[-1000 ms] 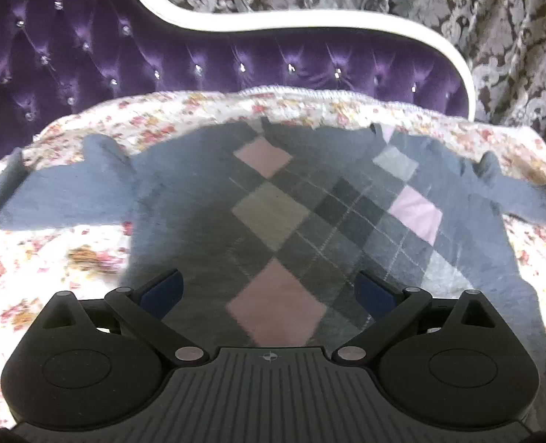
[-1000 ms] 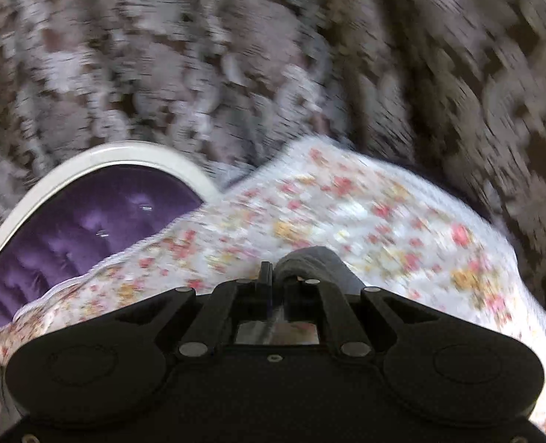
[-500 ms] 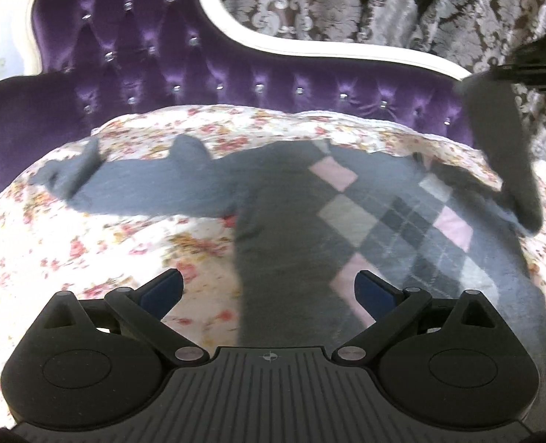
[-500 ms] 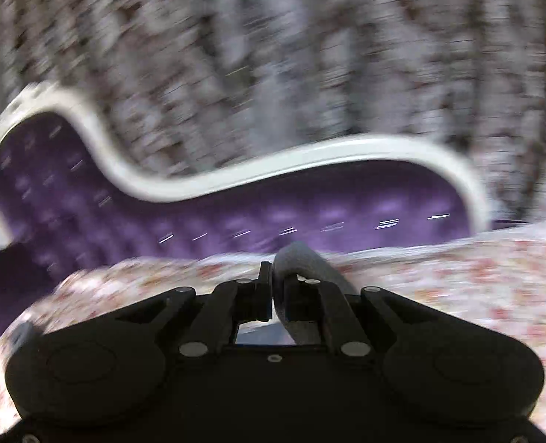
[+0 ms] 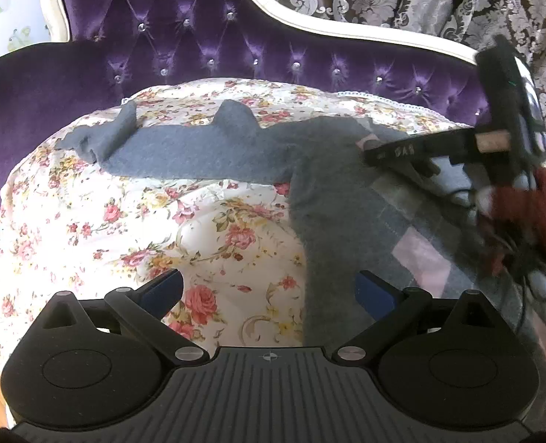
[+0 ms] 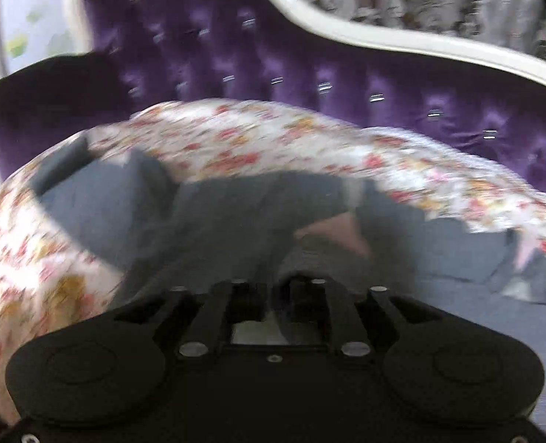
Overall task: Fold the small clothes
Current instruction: 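Lift the sleeve cuff with the right gripper and fold it across the sweater body, then lay the folded sleeve flat and open the right gripper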
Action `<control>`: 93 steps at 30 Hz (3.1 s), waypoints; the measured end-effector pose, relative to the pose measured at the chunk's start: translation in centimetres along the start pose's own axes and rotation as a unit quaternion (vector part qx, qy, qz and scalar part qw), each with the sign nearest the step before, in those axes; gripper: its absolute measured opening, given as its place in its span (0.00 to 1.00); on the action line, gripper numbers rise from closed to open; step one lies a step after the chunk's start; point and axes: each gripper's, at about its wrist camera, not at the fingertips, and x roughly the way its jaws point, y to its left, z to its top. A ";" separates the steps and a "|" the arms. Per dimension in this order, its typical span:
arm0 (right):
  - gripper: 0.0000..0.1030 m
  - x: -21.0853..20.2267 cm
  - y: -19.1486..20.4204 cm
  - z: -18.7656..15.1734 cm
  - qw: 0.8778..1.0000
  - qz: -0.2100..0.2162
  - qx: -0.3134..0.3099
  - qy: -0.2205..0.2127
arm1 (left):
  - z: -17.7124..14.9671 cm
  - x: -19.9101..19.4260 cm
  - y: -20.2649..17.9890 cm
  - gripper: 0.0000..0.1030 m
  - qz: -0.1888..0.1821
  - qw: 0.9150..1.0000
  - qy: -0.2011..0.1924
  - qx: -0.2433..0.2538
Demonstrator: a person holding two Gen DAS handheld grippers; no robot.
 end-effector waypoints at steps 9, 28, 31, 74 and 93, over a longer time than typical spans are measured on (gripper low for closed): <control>0.70 -6.7 -2.1 -2.3 0.993 0.059 0.038 -0.095 | 2.3 0.5 -2.1 0.98 -0.012 0.999 -0.021 0.037; 0.71 -10.1 -6.2 -11.5 0.984 -0.068 0.155 -0.056 | 5.1 7.9 -13.3 0.98 -0.016 0.976 -0.065 0.208; 0.72 -10.1 -6.5 -11.6 0.983 -0.068 0.163 -0.057 | 5.3 9.6 -14.2 0.97 -0.004 0.974 -0.062 0.218; 0.77 -13.7 -16.6 -12.5 0.948 -0.174 0.255 -0.075 | 6.1 12.9 -7.3 1.00 0.028 0.997 0.003 0.065; 0.53 -8.5 -25.9 -8.8 0.935 -0.164 0.313 -0.042 | 5.3 13.3 -6.4 1.00 0.010 0.999 -0.005 0.040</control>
